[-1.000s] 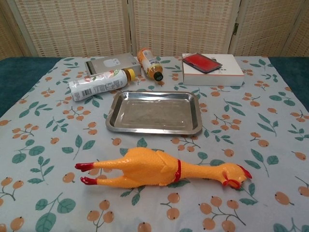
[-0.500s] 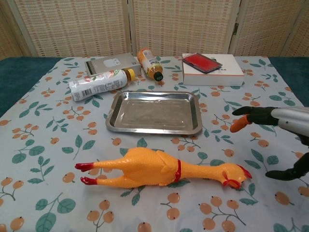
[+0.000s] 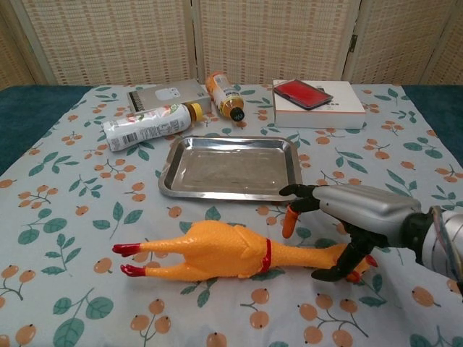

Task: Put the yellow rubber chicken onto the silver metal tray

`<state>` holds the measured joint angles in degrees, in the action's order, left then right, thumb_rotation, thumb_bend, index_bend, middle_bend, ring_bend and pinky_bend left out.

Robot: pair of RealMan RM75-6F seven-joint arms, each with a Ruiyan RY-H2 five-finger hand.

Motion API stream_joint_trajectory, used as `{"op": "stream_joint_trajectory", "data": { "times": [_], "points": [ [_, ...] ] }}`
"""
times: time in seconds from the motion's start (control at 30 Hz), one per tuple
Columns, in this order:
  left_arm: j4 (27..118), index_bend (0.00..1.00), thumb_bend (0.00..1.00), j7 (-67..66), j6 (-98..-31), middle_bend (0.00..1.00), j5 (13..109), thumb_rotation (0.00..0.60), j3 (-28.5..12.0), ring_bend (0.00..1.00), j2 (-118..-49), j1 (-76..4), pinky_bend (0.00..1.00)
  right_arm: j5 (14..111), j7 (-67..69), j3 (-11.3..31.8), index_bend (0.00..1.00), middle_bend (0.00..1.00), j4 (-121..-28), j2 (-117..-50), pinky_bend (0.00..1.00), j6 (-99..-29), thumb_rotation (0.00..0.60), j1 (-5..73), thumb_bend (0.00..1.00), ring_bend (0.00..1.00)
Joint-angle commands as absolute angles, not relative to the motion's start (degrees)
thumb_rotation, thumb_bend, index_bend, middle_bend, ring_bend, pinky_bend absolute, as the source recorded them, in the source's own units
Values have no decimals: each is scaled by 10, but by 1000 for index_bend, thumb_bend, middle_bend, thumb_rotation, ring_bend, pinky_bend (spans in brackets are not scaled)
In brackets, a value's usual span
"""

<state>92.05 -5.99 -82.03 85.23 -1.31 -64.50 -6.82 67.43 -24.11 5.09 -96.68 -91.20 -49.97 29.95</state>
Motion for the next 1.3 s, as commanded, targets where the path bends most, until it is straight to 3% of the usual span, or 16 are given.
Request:
{"op": "stream_joint_trajectory", "data": {
  "times": [0.03, 0.23, 0.5, 0.63, 0.77, 0.87, 0.97, 1.1, 1.3],
  "points": [
    [920, 0, 446, -55, -821, 0, 852, 600, -13, 0, -644, -68, 23, 656, -253, 51, 389, 0, -962, -927, 0, -498, 600, 310, 163, 0],
    [922, 0, 445, -51, -820, 0, 855, 600, -12, 0, -640, -68, 23, 633, -270, 48, 487, 5, -956, -949, 0, -512, 600, 320, 163, 0],
    [922, 0, 445, -49, -819, 0, 853, 600, -12, 0, -639, -68, 24, 625, -300, 41, 654, 165, -955, -964, 35, -548, 600, 324, 163, 11],
    [922, 0, 446, -50, -818, 0, 851, 600, -12, 0, -640, -68, 24, 639, -306, 39, 755, 304, -965, -959, 221, -576, 600, 319, 167, 148],
    [922, 0, 446, -51, -819, 0, 851, 600, -13, 0, -640, -68, 24, 675, -283, 39, 814, 426, -977, -947, 561, -602, 600, 311, 179, 377],
    [922, 0, 445, -53, -820, 0, 853, 600, -12, 0, -641, -68, 25, 718, -243, 38, 850, 511, -977, -939, 760, -621, 600, 305, 187, 517],
    [921, 0, 446, -58, -821, 0, 854, 600, -12, 0, -644, -68, 25, 757, -194, 38, 901, 586, -971, -931, 893, -630, 600, 302, 207, 621],
    [919, 0, 447, -75, -828, 0, 860, 600, -12, 0, -654, -67, 39, 788, -140, 37, 957, 656, -962, -920, 993, -626, 600, 306, 237, 730],
    [905, 0, 434, 33, -829, 0, 943, 600, 16, 0, -673, -84, 112, 818, -71, 38, 966, 682, -951, -904, 1000, -621, 600, 311, 242, 777]
  ]
}}
